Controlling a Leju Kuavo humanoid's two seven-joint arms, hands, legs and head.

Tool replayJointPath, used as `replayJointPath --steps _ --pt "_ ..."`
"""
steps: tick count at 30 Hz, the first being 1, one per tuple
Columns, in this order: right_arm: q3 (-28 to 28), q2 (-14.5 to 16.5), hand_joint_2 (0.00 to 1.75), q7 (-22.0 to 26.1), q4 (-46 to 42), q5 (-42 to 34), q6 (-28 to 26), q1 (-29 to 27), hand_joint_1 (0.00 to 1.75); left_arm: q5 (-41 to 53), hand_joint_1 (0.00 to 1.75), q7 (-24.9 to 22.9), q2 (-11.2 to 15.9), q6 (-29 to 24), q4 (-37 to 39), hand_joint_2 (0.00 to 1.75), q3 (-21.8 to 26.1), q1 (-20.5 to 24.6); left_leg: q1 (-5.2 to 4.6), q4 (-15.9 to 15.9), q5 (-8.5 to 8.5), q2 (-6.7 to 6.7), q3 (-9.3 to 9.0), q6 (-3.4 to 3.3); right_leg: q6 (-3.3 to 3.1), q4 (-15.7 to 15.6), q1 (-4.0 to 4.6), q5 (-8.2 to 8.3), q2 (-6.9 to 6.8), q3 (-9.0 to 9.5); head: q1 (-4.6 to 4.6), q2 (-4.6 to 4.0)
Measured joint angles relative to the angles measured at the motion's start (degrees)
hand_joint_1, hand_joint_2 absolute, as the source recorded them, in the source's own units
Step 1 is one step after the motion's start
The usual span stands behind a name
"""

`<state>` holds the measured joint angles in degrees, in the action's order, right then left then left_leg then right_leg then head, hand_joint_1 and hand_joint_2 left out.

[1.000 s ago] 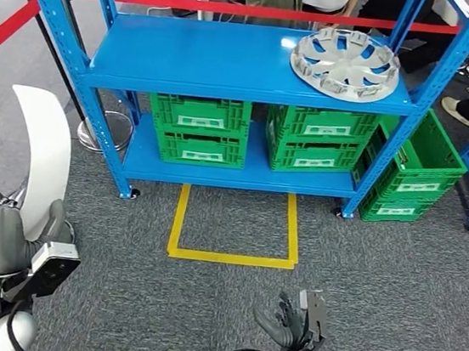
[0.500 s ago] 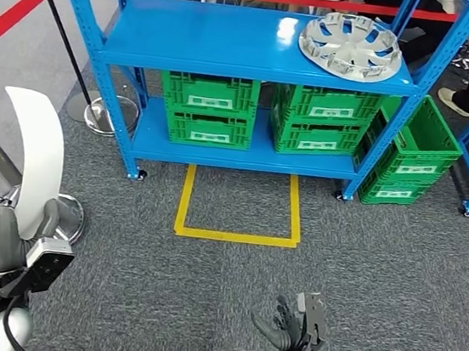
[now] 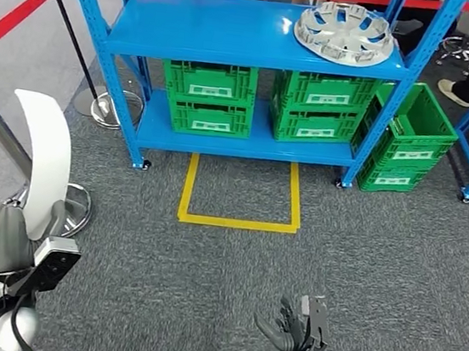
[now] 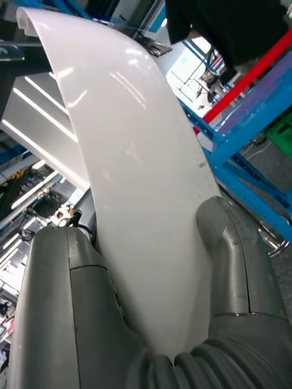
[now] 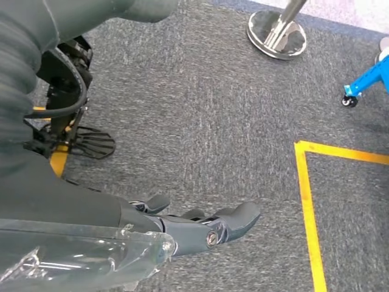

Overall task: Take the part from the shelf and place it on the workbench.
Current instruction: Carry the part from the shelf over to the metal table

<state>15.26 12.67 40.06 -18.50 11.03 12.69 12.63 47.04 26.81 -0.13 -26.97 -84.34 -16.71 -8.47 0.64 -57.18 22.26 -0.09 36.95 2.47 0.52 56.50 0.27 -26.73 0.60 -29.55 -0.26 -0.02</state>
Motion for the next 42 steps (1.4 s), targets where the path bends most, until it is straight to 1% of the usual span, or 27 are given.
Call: replayJointPath --steps 3,4,5,6,8,10,11,12,14,15,16,18,19,20,21,22,24,26,29,31,33,34,35,36,38,40,42 --pt "0.0 -0.1 1.75 0.0 0.0 -0.2 0.2 -0.1 0.0 0.3 1.75 0.0 -0.1 0.0 0.0 1.75 0.0 0.1 -0.02 -9.7 8.41 -0.01 2.84 0.61 -0.69 -0.1 -0.09 2.19 0.33 -2.35 -0.24 0.0" --pt "0.1 -0.1 1.75 0.0 0.0 -0.2 0.3 -0.2 0.0 0.3 1.75 0.0 -0.1 0.0 0.1 1.75 0.0 0.1 -0.03 -13.2 9.84 -0.01 3.51 0.68 -0.71 0.0 -0.09 2.87 0.52 -3.27 -0.24 0.0" --pt "0.1 -0.2 1.75 0.0 0.0 -0.3 0.5 -0.4 0.0 0.3 1.75 0.0 -0.2 0.0 0.1 1.75 0.0 0.1 -0.03 -15.4 9.88 -0.01 3.52 0.69 -0.69 0.1 -0.08 3.56 0.75 -4.18 -0.24 0.0" --pt "0.2 -0.2 1.75 0.0 0.0 -0.5 0.6 -0.5 0.0 0.4 1.75 0.0 -0.2 0.0 0.2 1.75 0.0 0.1 -0.03 -15.8 8.76 -0.02 2.75 0.65 -0.65 0.1 -0.08 4.2 1.02 -5.03 -0.24 0.0" --pt "0.4 -0.4 1.75 0.0 0.0 -0.8 0.8 -0.6 0.0 0.4 1.75 0.0 -0.3 0.0 0.3 1.75 0.0 0.1 0.03 -11.0 5.58 -0.78 -1.62 0.4 -0.38 0.2 -0.12 5.48 1.85 -6.63 -0.24 0.0" --pt "0.5 -0.4 1.75 0.1 0.0 -1.0 1.0 -0.6 0.0 -0.1 1.75 0.1 -0.5 0.2 0.5 1.75 0.0 0.2 0.18 -2.6 5.42 -2.61 -7.35 -0.11 0.07 0.4 0.01 6.77 2.83 -8.0 -0.21 0.0" --pt "0.6 -0.4 1.75 0.1 0.0 -1.1 1.0 -0.5 0.0 -0.9 1.75 0.2 -0.5 0.6 0.6 1.75 0.0 0.3 0.2 0.2 6.02 -3.25 -9.0 -0.38 0.32 0.4 0.05 7.54 3.31 -8.52 -0.2 0.0" --pt "0.6 -0.4 1.75 0.1 0.0 -1.2 1.1 -0.5 0.0 -1.9 1.75 0.4 -0.6 1.1 0.7 1.75 0.0 0.3 0.12 1.8 6.42 -3.32 -9.65 -0.69 0.6 0.2 0.09 8.35 3.78 -8.97 -0.18 0.0" --pt "0.8 -0.6 1.75 0.0 0.0 -1.3 1.3 -0.8 0.0 -4.6 1.75 1.1 -0.6 2.8 1.1 1.75 0.1 0.4 0.22 2.0 5.7 -2.2 -8.79 -1.39 1.26 -0.1 0.12 9.2 4.32 -9.85 -0.21 0.0" --pt "0.9 -0.6 1.75 -0.1 0.0 -1.4 1.4 -0.9 0.0 -5.6 1.75 1.5 -0.6 3.8 1.3 1.75 0.2 0.4 0.32 2.0 5.16 -1.57 -8.25 -1.84 1.62 0.8 0.16 8.12 3.7 -10.49 -0.01 0.0" --pt "1.0 -0.6 1.75 -0.1 0.0 -1.4 1.4 -1.0 0.0 -6.6 1.75 1.8 -0.6 4.7 1.5 1.75 0.5 0.4 0.44 2.0 4.65 -0.87 -7.67 -2.23 1.93 2.9 0.19 5.98 2.69 -11.38 0.19 0.0" --pt "1.1 -0.6 1.75 -0.3 0.0 -1.5 1.5 -0.8 0.0 -7.7 1.75 2.5 -0.5 6.5 1.8 1.75 1.2 0.4 0.35 2.0 3.81 0.36 -6.58 -2.59 2.4 10.6 0.02 0.45 0.41 -13.51 0.65 0.0" --pt "1.2 -0.6 1.75 -0.4 0.0 -1.6 1.5 -0.6 0.0 -8.1 1.75 2.8 -0.5 7.2 2.0 1.75 1.5 0.4 0.3 2.0 3.42 1.01 -6.07 -2.56 2.56 14.6 -0.09 -1.2 -0.06 -14.36 0.66 0.0" --pt "1.2 -0.6 1.75 -0.5 0.0 -1.6 1.6 -0.5 0.0 -8.3 1.75 3.0 -0.5 7.9 2.2 1.75 1.7 0.4 0.28 2.0 3.02 1.66 -5.6 -2.49 2.67 17.3 -0.18 -1.51 -0.26 -14.62 0.67 0.0" --pt "1.3 -0.6 1.75 -0.6 0.0 -1.7 1.6 -0.5 0.0 -8.5 1.75 3.3 -0.6 8.4 2.4 1.75 1.9 0.4 0.28 2.0 2.63 2.34 -5.16 -2.4 2.72 18.1 -0.25 -0.65 -0.36 -13.93 0.68 0.0" --pt "1.3 -0.6 1.75 -0.7 0.0 -1.7 1.6 -0.5 0.0 -8.7 1.75 3.6 -0.6 8.8 2.6 1.75 2.1 0.4 0.29 2.0 2.28 3.0 -4.75 -2.26 2.73 16.7 -0.3 0.82 -0.58 -12.13 0.68 0.0" --pt "1.3 -0.6 1.75 -0.9 0.0 -1.9 1.8 -0.2 0.0 -9.1 1.75 4.2 -0.8 9.4 2.8 1.75 2.5 0.4 0.18 1.9 1.72 4.17 -4.23 -1.83 2.64 8.9 -0.13 2.42 -2.22 -6.01 0.7 0.0" --pt "1.4 -0.5 1.75 -0.9 0.0 -2.1 2.0 0.3 0.0 -9.3 1.75 4.7 -0.8 9.8 2.9 1.75 2.7 0.5 -0.08 1.8 1.24 5.18 -3.99 -1.25 2.05 2.1 0.32 1.3 -3.79 -1.62 0.67 0.0" --pt "1.5 -0.5 1.75 -0.9 0.0 -2.3 2.2 0.4 0.0 -9.3 1.75 5.2 -1.0 10.0 2.9 1.75 2.7 0.6 -0.07 1.6 0.86 6.17 -3.79 -0.32 0.77 0.4 0.55 0.78 -2.82 -1.58 0.61 0.0" --pt "1.6 -0.5 1.75 -0.9 0.0 -2.4 2.3 0.3 0.0 -9.3 1.75 5.3 -1.2 10.0 2.9 1.75 2.7 0.6 0.15 -0.8 2.85 4.11 -2.65 0.18 -0.25 0.3 0.37 1.16 -1.57 -2.03 0.46 0.0" --pt "1.7 -0.5 1.75 -0.8 0.0 -2.5 2.5 0.4 0.0 -9.2 1.75 5.3 -1.3 10.0 2.9 1.75 2.7 0.6 0.21 -7.8 6.75 1.4 0.52 0.41 -1.03 0.2 0.34 1.39 -0.3 -2.48 0.17 0.0" --pt "1.7 -0.4 1.75 -0.7 0.0 -2.6 2.6 0.4 0.0 -9.2 1.75 5.3 -1.3 10.0 2.9 1.75 2.7 0.5 0.17 -11.9 8.27 0.85 2.37 0.41 -1.25 0.2 0.44 1.44 0.35 -2.61 0.09 0.0" --pt "1.8 -0.4 1.75 -0.6 0.0 -2.8 2.7 0.3 0.0 -9.1 1.75 5.3 -1.3 10.0 2.9 1.75 2.7 0.4 0.11 -14.7 8.82 0.61 3.69 0.35 -1.37 0.2 0.55 1.46 1.05 -2.63 0.07 0.0" --pt "1.8 -0.4 1.75 -0.5 0.0 -3.0 2.8 0.2 0.0 -9.0 1.75 5.3 -1.3 9.9 2.9 1.75 2.7 0.4 0.04 -15.6 8.18 0.49 4.11 0.2 -1.43 0.2 0.66 1.47 1.81 -2.57 0.08 0.0" --pt "1.9 -0.4 1.75 -0.3 0.0 -3.3 3.0 0.1 0.0 -8.9 1.75 5.3 -1.3 9.9 2.9 1.75 2.7 0.3 -0.06 -10.8 4.14 -0.08 1.77 -0.25 -1.4 0.2 0.77 1.38 3.37 -2.18 0.09 0.0" --pt "2.0 -0.4 1.75 -0.2 0.0 -3.6 3.3 0.2 0.0 -8.8 1.75 5.3 -1.3 9.8 2.9 1.75 2.6 0.3 0.03 -3.5 1.2 -2.05 -2.14 -0.7 -1.19 0.2 0.81 1.13 4.8 -2.01 0.11 0.0" --pt "2.1 -0.4 1.75 0.0 0.0 -4.0 3.7 0.2 0.0 -8.7 1.75 5.3 -1.4 9.7 2.9 1.75 2.6 0.3 0.2 0.4 1.81 -3.3 -4.35 -0.96 -0.74 0.5 0.83 0.96 5.98 -2.2 0.05 0.0"
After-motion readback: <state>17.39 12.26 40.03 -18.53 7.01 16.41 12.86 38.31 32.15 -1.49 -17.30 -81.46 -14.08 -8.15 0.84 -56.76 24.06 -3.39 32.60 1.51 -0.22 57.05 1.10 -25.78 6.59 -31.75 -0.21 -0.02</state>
